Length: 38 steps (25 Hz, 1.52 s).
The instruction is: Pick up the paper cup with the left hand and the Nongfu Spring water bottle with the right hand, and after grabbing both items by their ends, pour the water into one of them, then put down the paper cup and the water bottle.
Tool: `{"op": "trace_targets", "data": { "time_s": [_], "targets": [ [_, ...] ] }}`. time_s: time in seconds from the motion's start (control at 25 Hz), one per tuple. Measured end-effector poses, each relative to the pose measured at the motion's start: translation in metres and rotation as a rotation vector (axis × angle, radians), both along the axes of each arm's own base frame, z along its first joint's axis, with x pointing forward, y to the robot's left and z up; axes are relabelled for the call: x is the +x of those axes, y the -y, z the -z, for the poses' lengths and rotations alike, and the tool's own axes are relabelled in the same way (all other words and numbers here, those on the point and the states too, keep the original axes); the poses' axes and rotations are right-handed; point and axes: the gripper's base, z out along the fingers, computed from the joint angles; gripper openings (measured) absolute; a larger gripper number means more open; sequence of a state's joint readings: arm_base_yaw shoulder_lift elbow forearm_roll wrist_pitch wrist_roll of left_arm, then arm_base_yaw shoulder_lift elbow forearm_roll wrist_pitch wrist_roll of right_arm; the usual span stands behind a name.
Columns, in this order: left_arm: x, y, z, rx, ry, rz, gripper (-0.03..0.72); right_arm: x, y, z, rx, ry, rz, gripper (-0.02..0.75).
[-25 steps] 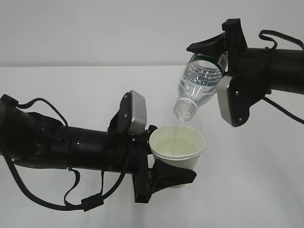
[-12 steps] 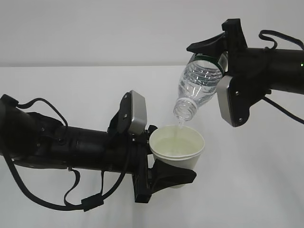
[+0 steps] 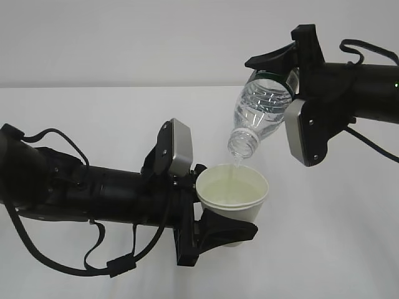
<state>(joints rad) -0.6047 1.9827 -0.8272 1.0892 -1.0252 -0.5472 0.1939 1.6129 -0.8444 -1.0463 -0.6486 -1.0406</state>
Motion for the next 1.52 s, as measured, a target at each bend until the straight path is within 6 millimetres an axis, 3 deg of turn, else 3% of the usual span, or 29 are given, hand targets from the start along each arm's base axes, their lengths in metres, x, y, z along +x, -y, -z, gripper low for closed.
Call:
{"op": "trace_targets", "data": {
  "time_s": [1.52],
  "targets": [
    [0.0006,0.0000,-0.0001,-0.001,-0.002,-0.007,0.473,-0.0001,-0.0001,-0.0001,0.051,-0.047,0.018,0.491]
  ]
}}
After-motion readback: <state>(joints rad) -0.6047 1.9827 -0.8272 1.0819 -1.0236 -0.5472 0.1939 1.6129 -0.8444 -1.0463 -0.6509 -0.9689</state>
